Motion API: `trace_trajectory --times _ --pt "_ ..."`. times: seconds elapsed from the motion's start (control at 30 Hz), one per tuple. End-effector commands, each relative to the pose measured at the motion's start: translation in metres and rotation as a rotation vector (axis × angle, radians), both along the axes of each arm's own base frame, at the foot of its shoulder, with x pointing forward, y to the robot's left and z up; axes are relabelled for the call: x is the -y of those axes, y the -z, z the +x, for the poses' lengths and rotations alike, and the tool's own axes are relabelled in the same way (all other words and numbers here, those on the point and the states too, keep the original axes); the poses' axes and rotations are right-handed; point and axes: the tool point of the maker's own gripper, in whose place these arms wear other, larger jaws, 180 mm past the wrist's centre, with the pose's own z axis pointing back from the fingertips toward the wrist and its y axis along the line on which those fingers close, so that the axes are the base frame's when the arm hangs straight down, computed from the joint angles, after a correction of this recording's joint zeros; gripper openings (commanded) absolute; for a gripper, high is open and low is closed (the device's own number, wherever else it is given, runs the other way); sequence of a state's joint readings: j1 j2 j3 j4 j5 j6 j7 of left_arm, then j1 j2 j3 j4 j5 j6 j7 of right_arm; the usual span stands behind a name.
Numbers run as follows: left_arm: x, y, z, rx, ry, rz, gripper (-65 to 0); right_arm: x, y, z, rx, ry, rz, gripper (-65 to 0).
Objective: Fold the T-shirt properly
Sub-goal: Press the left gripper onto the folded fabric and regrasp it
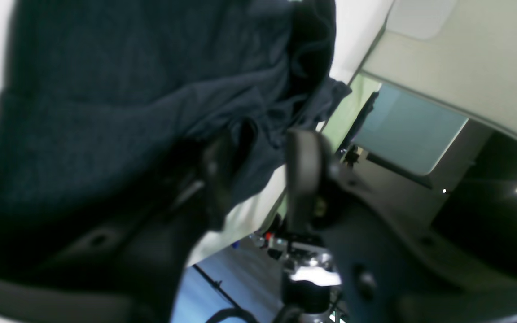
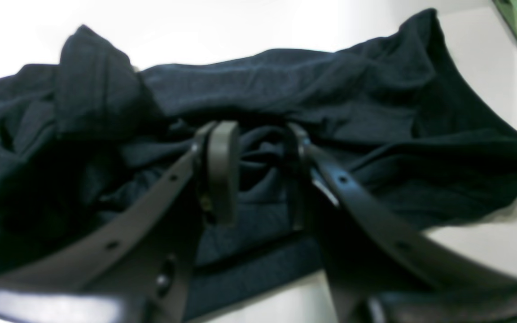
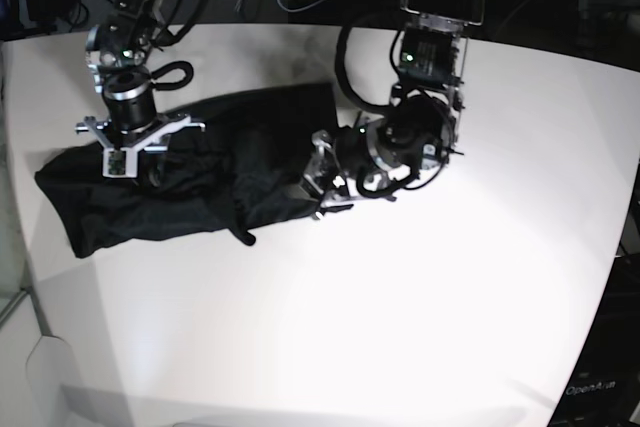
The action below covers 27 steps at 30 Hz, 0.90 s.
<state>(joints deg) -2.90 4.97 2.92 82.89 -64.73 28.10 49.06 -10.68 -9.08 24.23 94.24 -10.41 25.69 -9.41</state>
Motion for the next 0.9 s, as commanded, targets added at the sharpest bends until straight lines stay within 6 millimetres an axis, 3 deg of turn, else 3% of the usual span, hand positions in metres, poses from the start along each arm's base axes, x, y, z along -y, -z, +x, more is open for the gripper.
trace_trajectory --times 0.0,0.5,0.7,0.87 --pt "0.006 -0.015 0.008 0.04 0.01 -0.029 -42.5 0.002 -0.014 0.006 0.058 0.003 0.001 -46.1" --pt "0.017 -0.015 -0.011 -0.021 0.095 -0.102 -42.2 0.0 -0.015 0.007 0.061 0.001 0.003 -46.1" --pt "0.016 0.017 -0.027 -0.155 0.105 -0.14 -42.2 0.0 -0.016 0.008 0.062 0.001 0.003 -46.1" --pt "0.016 0.027 -0.03 -0.191 0.101 -0.138 -42.2 0.0 -0.016 0.008 0.064 0.001 0.003 -46.1"
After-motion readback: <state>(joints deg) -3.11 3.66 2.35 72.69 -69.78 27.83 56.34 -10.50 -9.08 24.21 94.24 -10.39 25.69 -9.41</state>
